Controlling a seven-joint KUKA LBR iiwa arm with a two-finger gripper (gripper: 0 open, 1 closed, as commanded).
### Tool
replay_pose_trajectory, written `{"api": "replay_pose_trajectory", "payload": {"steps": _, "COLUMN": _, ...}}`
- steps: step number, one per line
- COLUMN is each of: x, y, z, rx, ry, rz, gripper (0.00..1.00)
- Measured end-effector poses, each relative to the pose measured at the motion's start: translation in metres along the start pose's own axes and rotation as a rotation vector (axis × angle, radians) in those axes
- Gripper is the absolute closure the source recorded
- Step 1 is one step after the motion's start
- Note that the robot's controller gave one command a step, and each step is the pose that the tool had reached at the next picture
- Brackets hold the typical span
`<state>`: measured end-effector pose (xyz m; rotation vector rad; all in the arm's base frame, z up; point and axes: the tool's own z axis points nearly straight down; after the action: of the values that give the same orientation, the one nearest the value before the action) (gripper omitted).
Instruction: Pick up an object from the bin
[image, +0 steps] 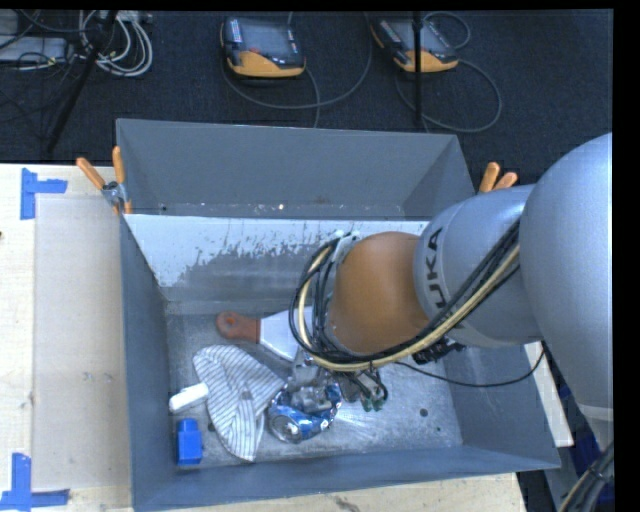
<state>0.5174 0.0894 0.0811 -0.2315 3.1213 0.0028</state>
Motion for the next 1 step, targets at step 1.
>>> {"api": "replay_pose_trajectory", "payload": {"steps": 1, "x": -0.0141, "y": -0.009, "z": -0.0276, "rx": 0.0, "ry": 0.017, "rz": -0.102, "gripper": 0.0}}
